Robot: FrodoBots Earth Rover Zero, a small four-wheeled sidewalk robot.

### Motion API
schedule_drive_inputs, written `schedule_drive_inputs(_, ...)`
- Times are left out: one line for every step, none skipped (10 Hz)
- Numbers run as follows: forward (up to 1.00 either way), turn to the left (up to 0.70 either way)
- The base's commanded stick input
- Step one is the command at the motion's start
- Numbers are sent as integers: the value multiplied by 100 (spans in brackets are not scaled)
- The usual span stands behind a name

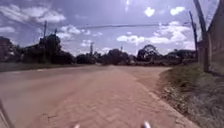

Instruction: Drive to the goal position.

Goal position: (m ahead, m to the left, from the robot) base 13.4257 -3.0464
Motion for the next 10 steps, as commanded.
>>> schedule_drive_inputs(50, 0)
schedule_drive_inputs(50, 0)
schedule_drive_inputs(50, 0)
schedule_drive_inputs(50, 0)
schedule_drive_inputs(50, 0)
schedule_drive_inputs(50, 0)
schedule_drive_inputs(50, 0)
schedule_drive_inputs(50, 0)
schedule_drive_inputs(50, 0)
schedule_drive_inputs(50, 0)
